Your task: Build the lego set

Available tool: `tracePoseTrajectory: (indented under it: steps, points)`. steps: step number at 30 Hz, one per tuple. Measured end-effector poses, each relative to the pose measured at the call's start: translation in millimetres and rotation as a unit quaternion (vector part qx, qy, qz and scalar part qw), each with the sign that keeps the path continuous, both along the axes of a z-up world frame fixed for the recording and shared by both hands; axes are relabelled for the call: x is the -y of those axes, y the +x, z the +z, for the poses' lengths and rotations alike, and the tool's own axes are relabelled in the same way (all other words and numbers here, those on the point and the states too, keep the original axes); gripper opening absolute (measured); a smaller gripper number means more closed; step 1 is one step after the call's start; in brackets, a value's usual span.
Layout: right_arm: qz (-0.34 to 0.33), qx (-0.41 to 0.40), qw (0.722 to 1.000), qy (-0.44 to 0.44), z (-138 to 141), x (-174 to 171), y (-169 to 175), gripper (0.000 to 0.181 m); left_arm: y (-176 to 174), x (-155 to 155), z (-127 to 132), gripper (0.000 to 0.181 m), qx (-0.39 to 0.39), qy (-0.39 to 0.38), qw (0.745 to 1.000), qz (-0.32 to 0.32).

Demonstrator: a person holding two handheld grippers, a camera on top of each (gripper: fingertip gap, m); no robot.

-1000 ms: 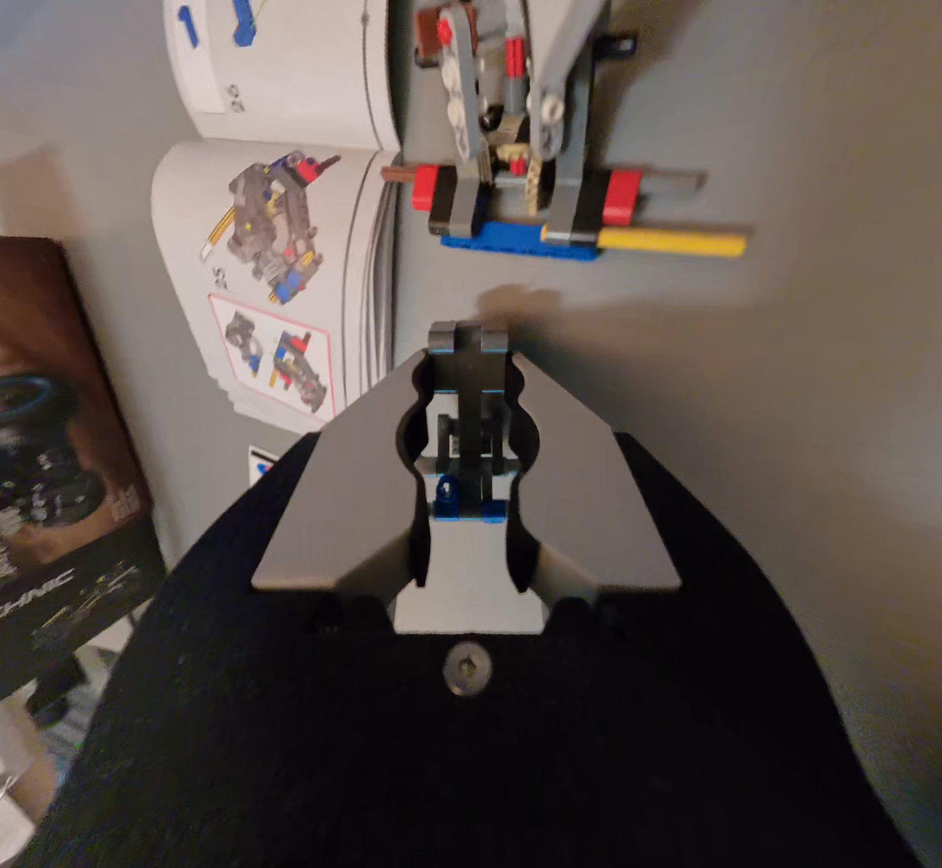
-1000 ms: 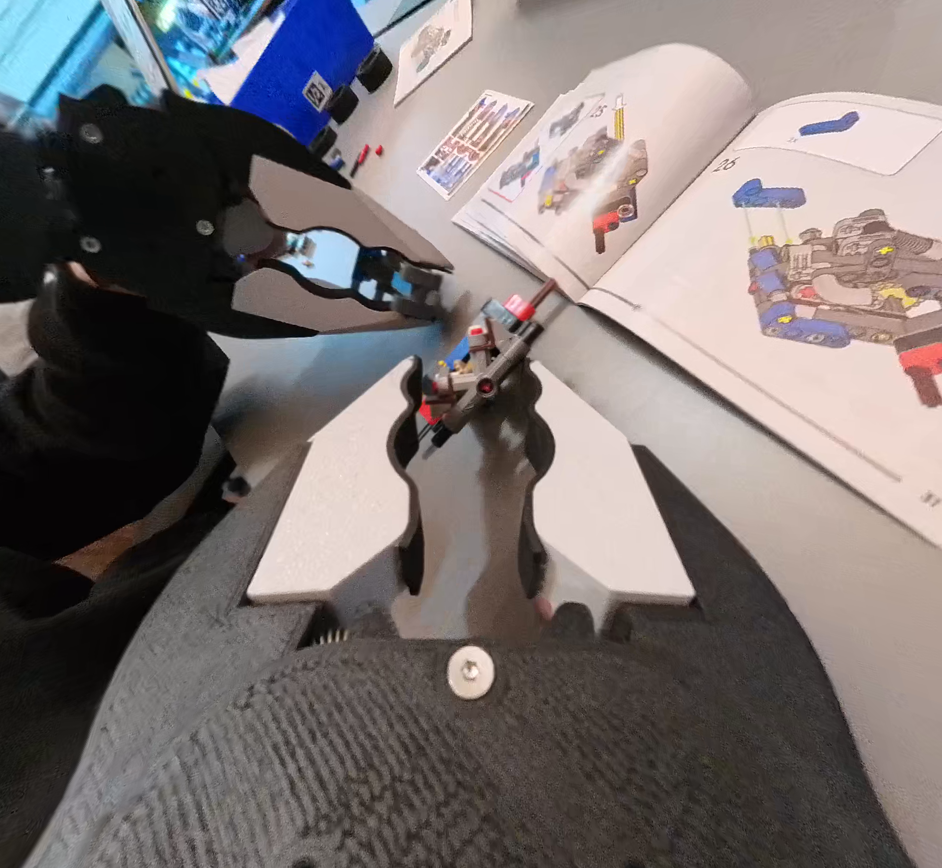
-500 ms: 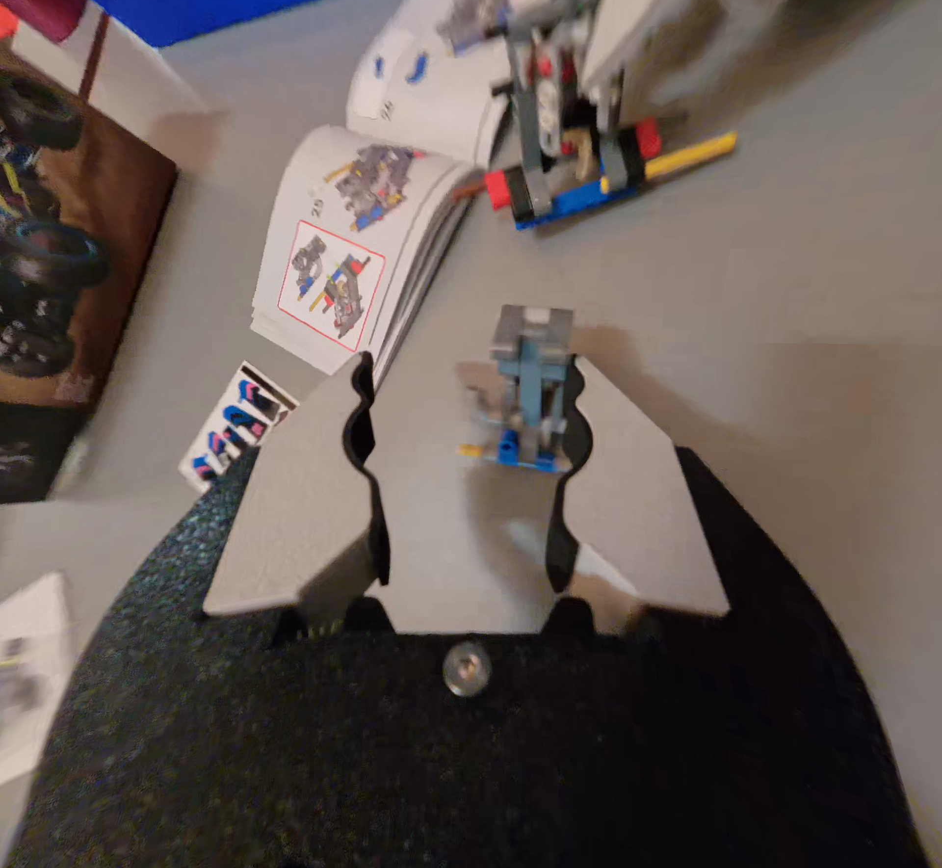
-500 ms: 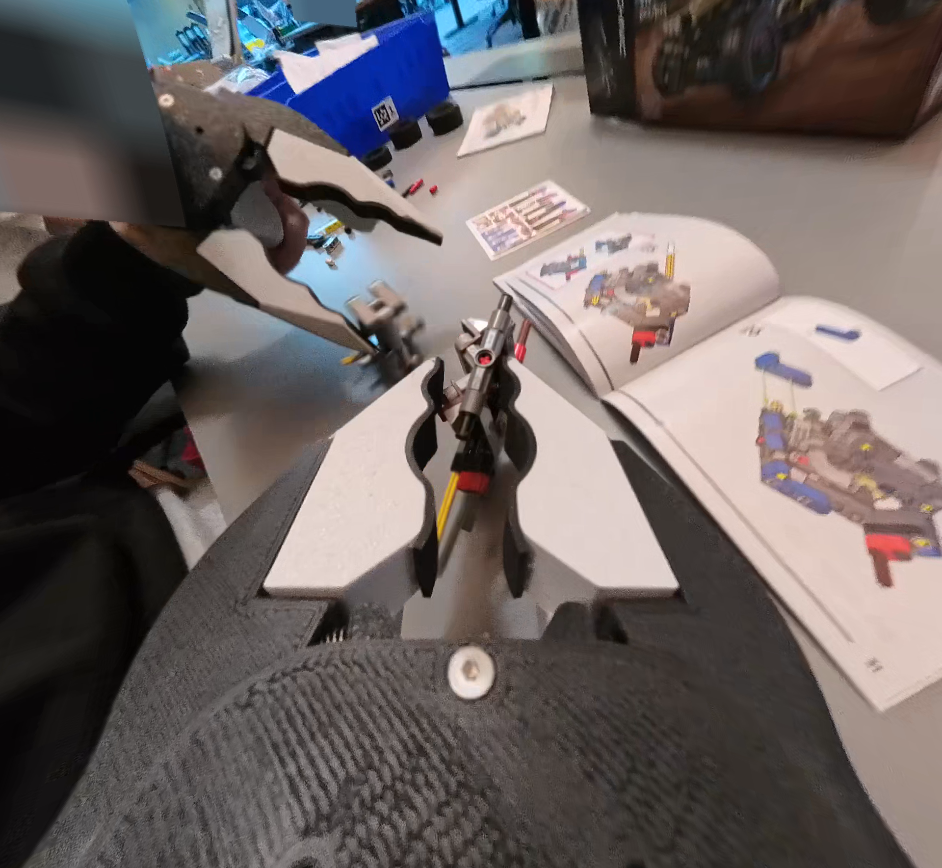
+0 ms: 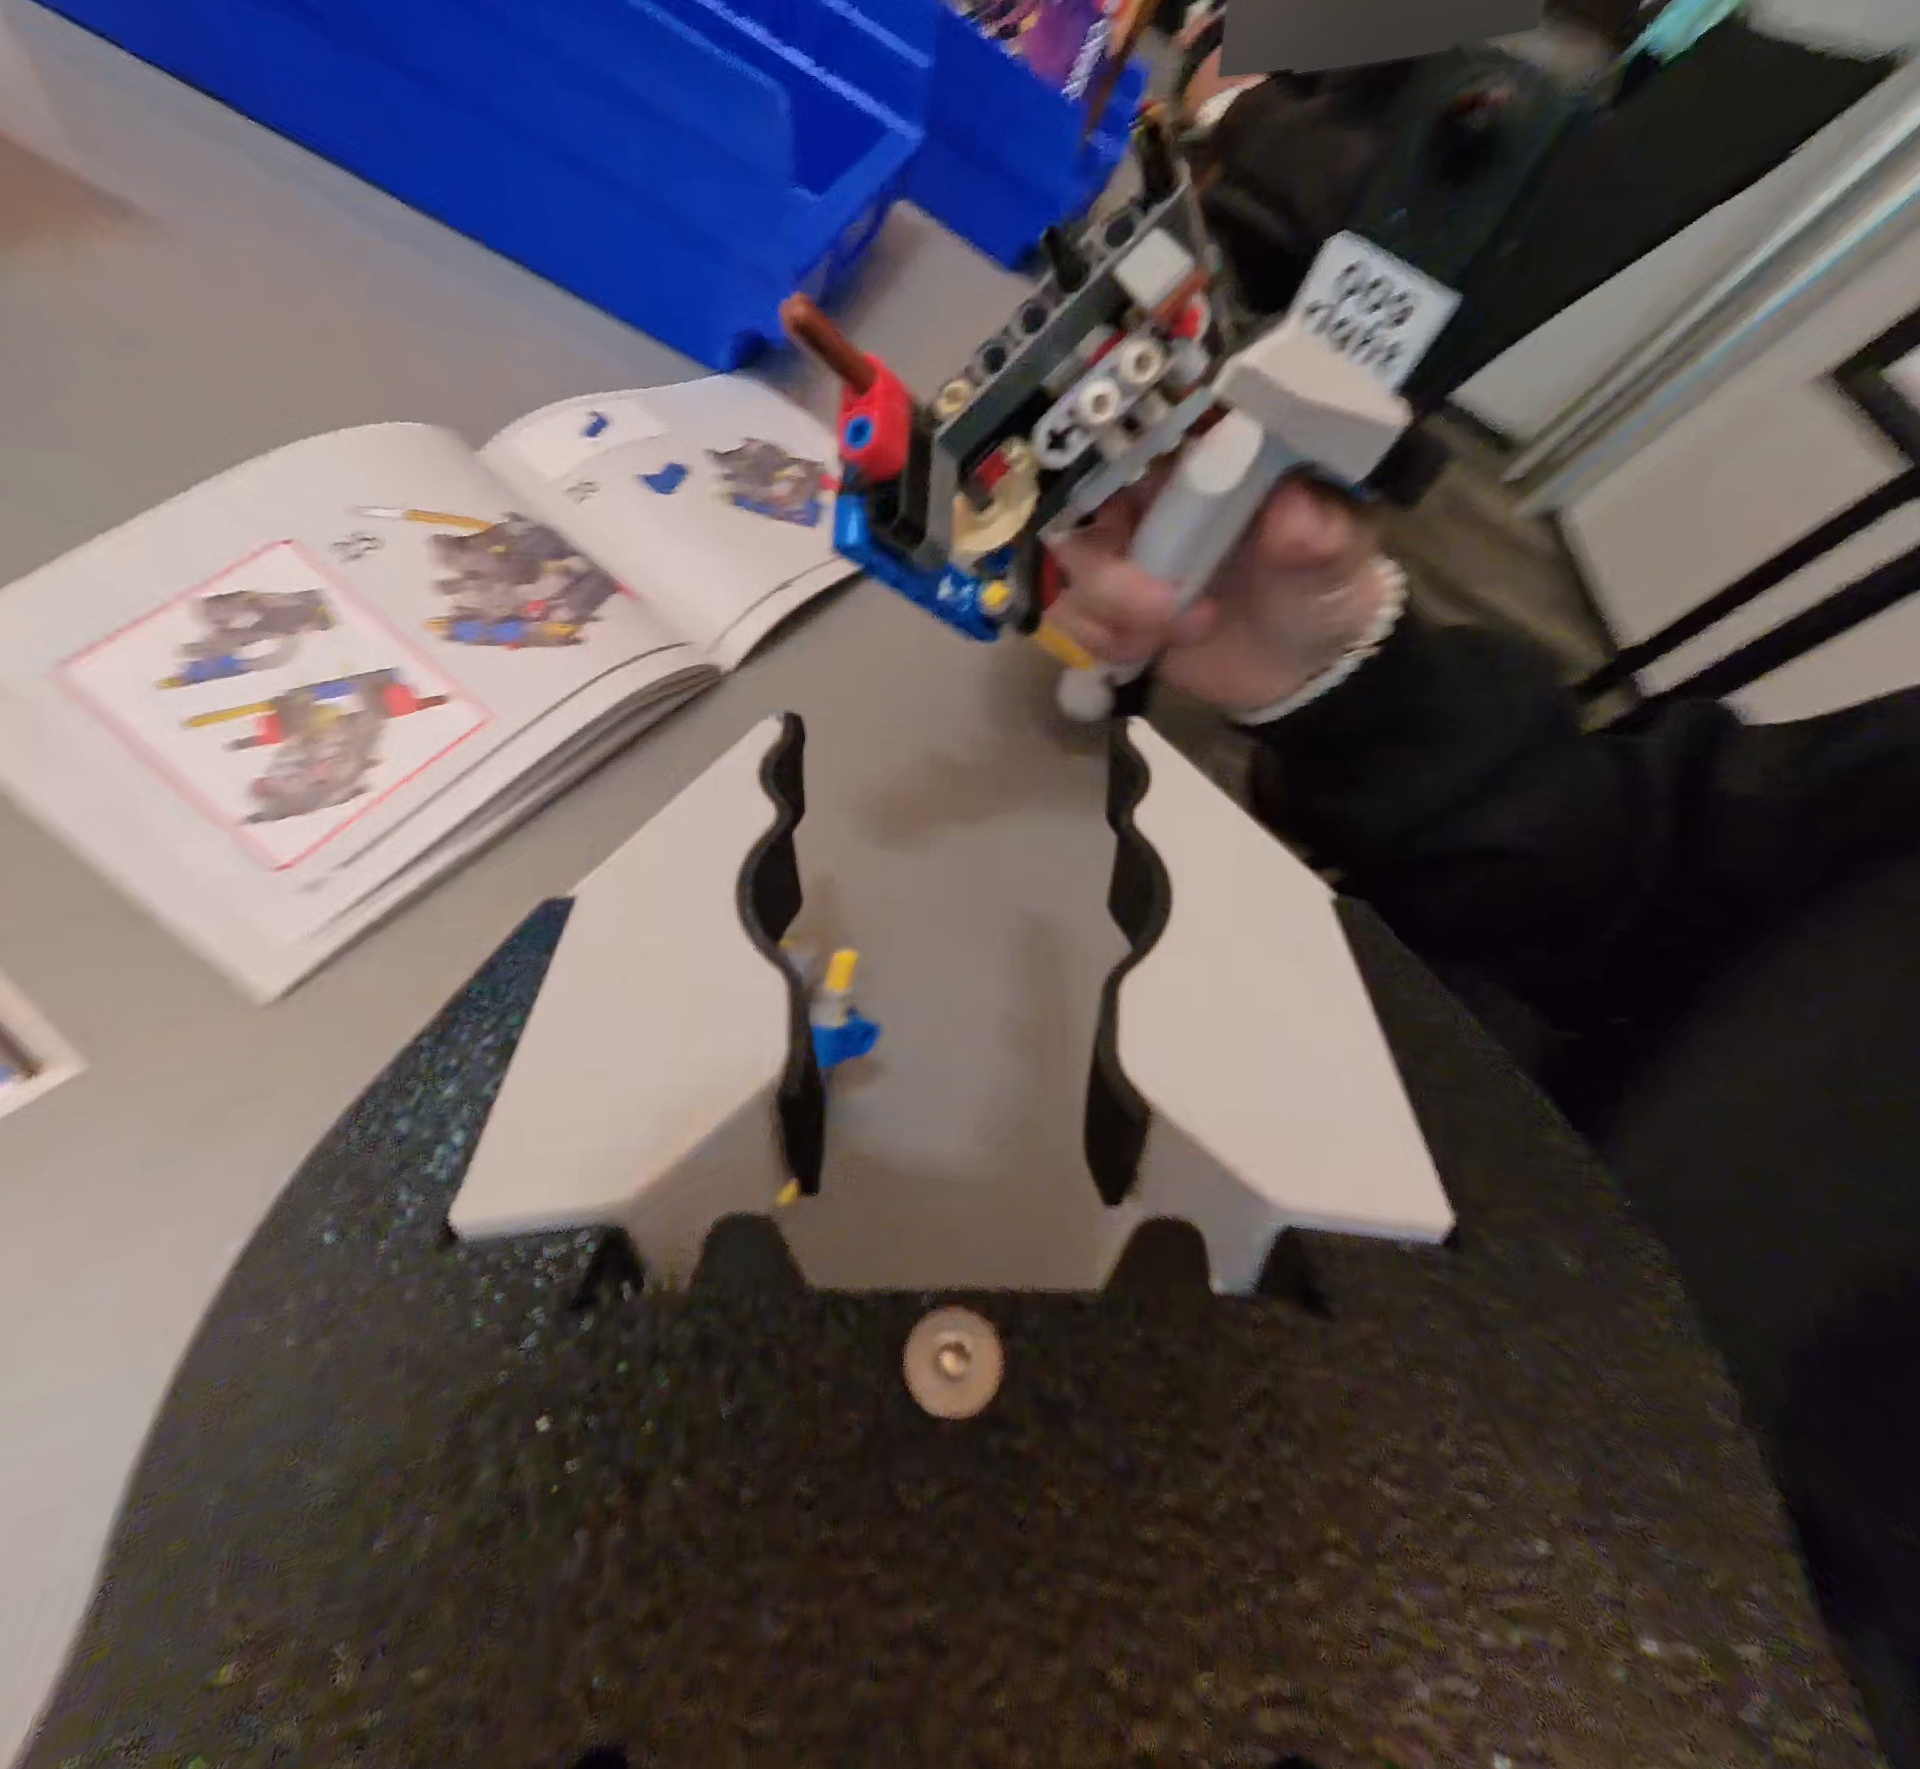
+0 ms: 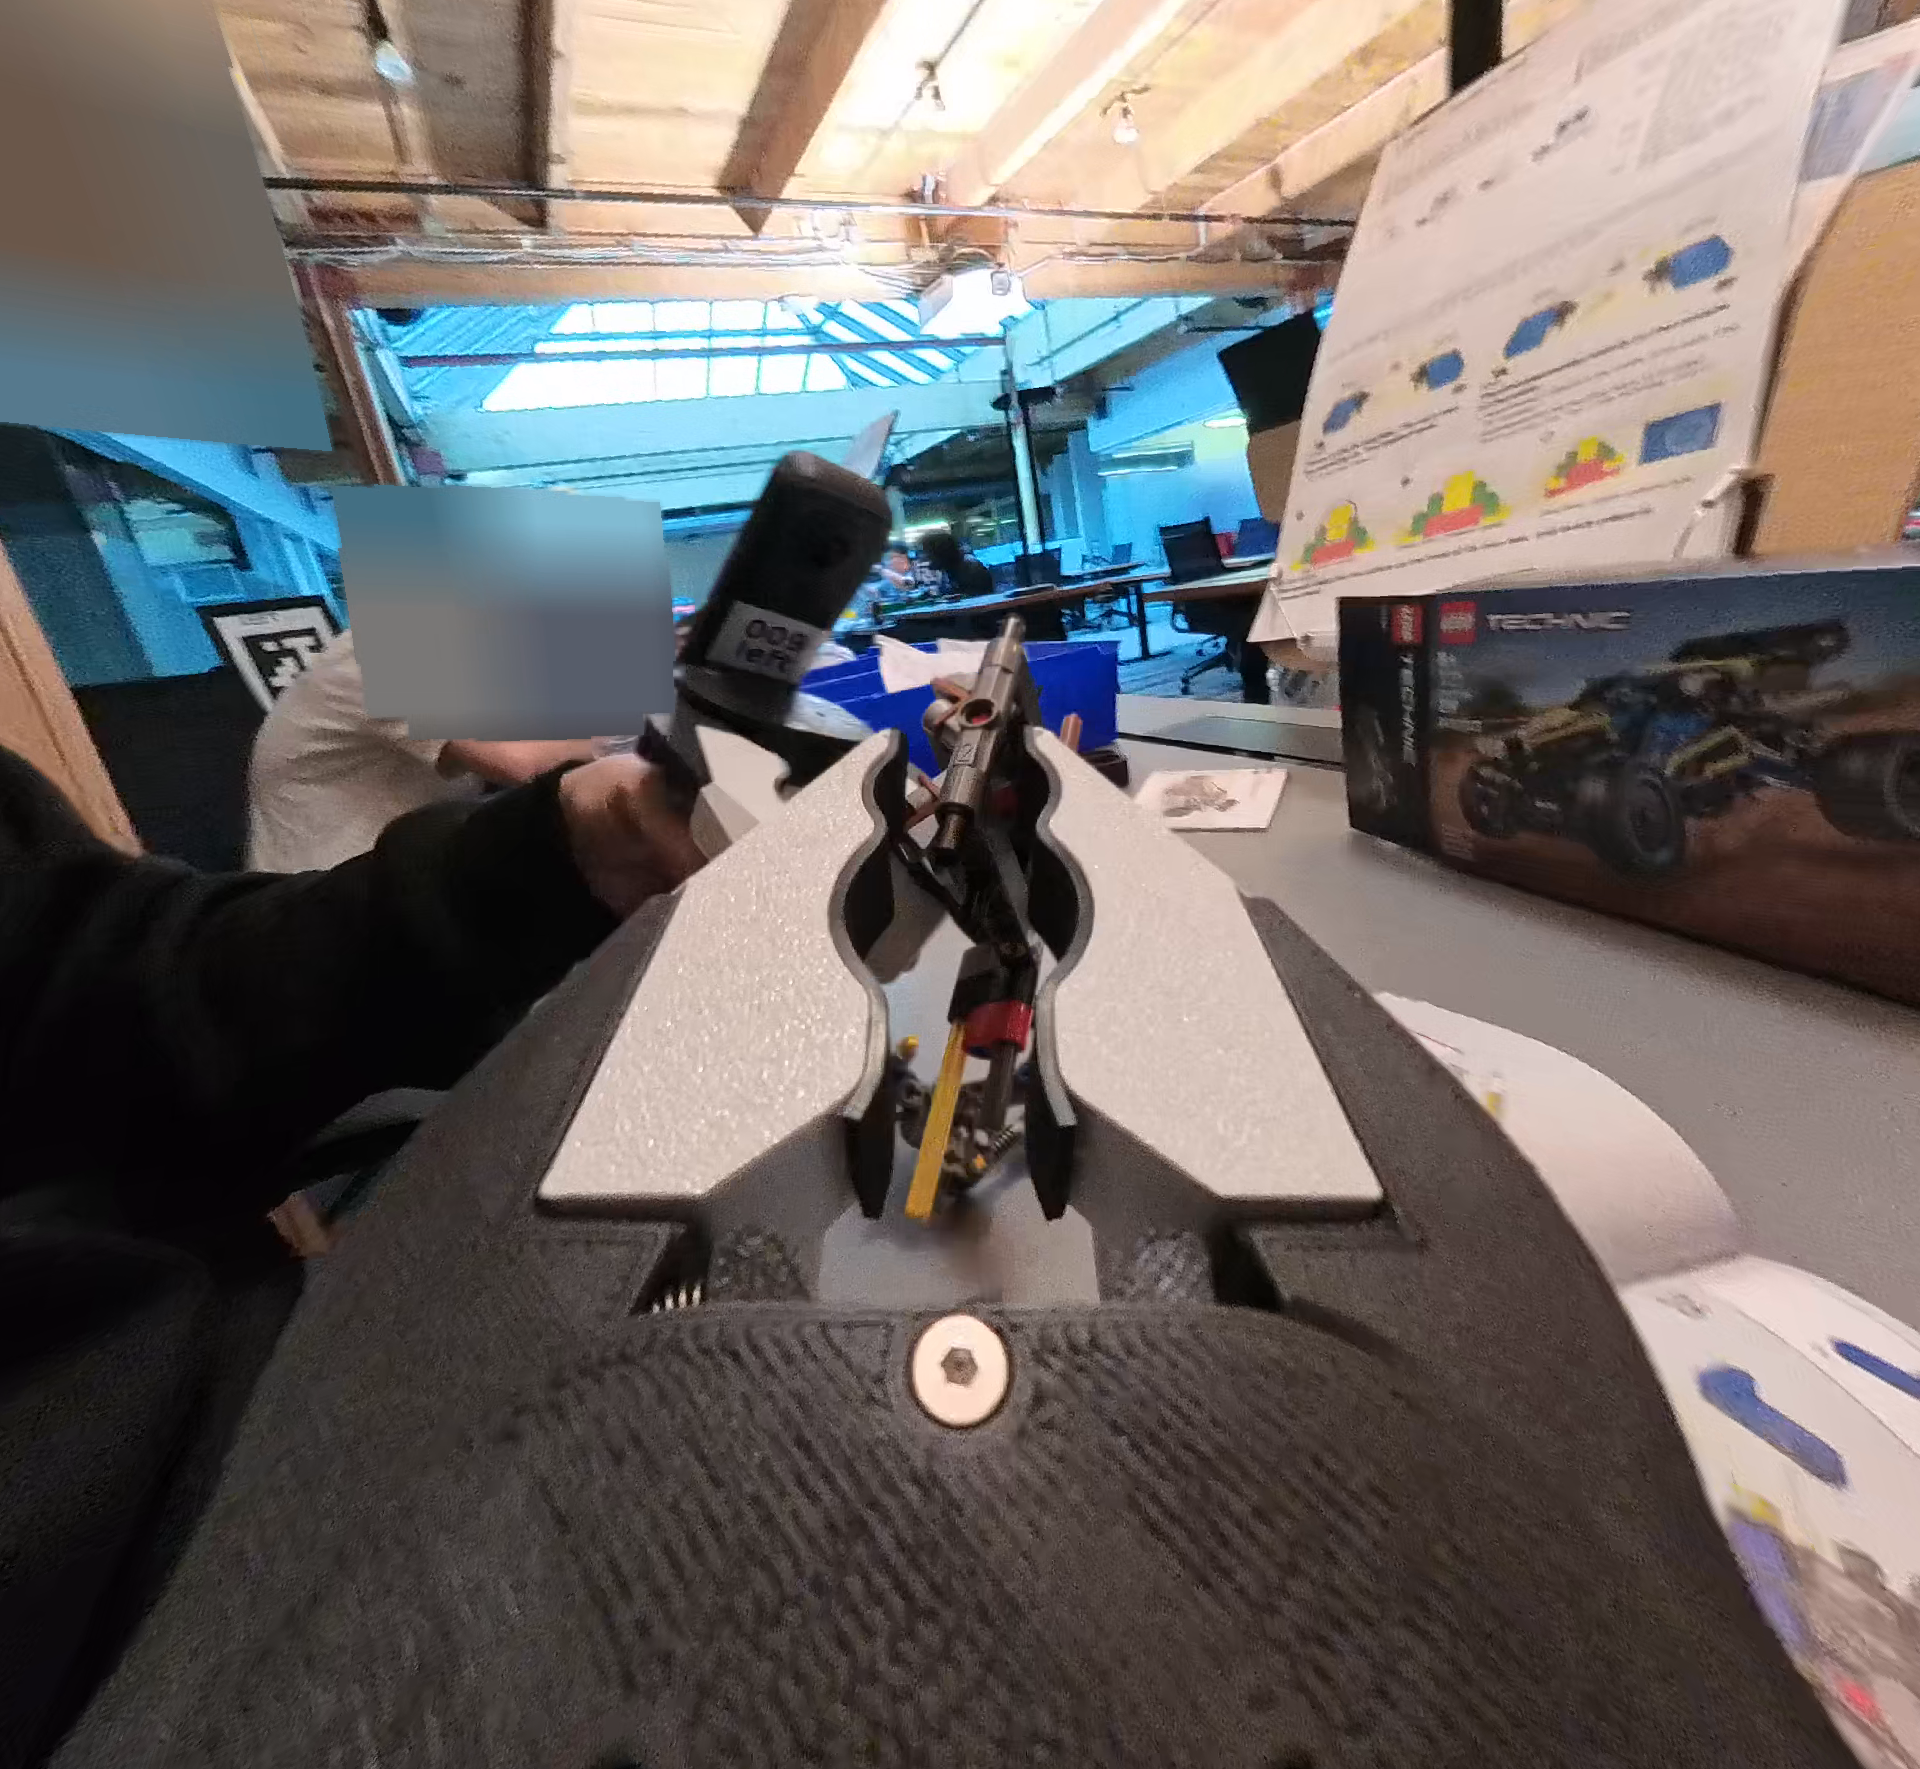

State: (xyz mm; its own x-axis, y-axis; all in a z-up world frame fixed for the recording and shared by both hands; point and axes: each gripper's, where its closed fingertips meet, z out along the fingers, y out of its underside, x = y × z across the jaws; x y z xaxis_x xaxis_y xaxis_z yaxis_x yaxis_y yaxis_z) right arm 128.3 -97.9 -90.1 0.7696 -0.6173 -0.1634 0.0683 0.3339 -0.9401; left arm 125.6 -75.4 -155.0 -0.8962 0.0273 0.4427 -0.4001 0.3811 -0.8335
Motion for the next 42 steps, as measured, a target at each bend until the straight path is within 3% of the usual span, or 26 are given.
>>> tracePoseTrajectory:
  steps: [3, 5, 8, 11, 13, 16, 19, 23, 27, 30, 33, 35, 39, 42]
  points:
    - [0.026, 0.017, 0.999, -0.016, 0, -14, -6, 0.018, 3, 4, 13, 0.044, -0.043, -0.047, 0.998, 0.004]
    - [0.026, 0.017, 0.999, -0.025, -2, -17, -6, 0.018, 12, 4, 12, 0.016, -0.037, -0.051, 0.998, 0.018]
    - [0.023, 0.016, 0.999, -0.040, -7, -14, -8, 0.018, 10, 5, 5, 0.016, 0.003, -0.026, 1.000, 0.005]
    - [-0.007, -0.024, 0.995, -0.101, -29, -4, -6, 0.018, 19, 4, -9, 0.014, 0.094, 0.046, 0.995, 0.008]
    - [-0.059, -0.085, 0.981, -0.162, -54, 11, 1, 0.037, 28, 4, -18, 0.013, 0.174, 0.099, 0.980, 0.012]
    - [-0.075, -0.131, 0.970, -0.191, -70, 11, 2, 0.038, 31, 8, -31, 0.011, 0.259, 0.165, 0.952, -0.004]
    - [-0.115, -0.180, 0.950, -0.228, -88, 22, 9, 0.043, 26, 22, -26, 0.006, 0.264, 0.131, 0.955, -0.007]
    - [-0.082, -0.261, 0.937, -0.216, -107, 21, 3, 0.069, 20, 28, -24, 0.006, 0.267, 0.084, 0.960, -0.004]
    - [-0.063, -0.234, 0.962, -0.123, -83, 16, 5, 0.051, 15, 37, -2, 0.006, 0.249, -0.014, 0.968, 0.016]
    - [-0.016, -0.182, 0.978, -0.100, -66, 6, 1, 0.037, 6, 42, 17, 0.006, 0.218, -0.083, 0.972, 0.009]
    - [-0.014, -0.099, 0.994, -0.054, -40, 5, 1, 0.025, 3, 45, 23, 0.006, 0.213, -0.116, 0.970, 0.001]
    - [-0.005, -0.092, 0.995, -0.045, -39, 4, 2, 0.024, 4, 45, 24, 0.006, 0.210, -0.129, 0.969, 0.004]
    - [-0.008, -0.102, 0.990, -0.098, -49, 4, 9, 0.021, 11, 42, 15, 0.005, 0.208, -0.105, 0.972, 0.004]
    - [-0.055, -0.081, 0.978, -0.183, -59, 6, 15, 0.019, 20, 37, 2, 0.008, 0.266, -0.035, 0.963, 0.003]
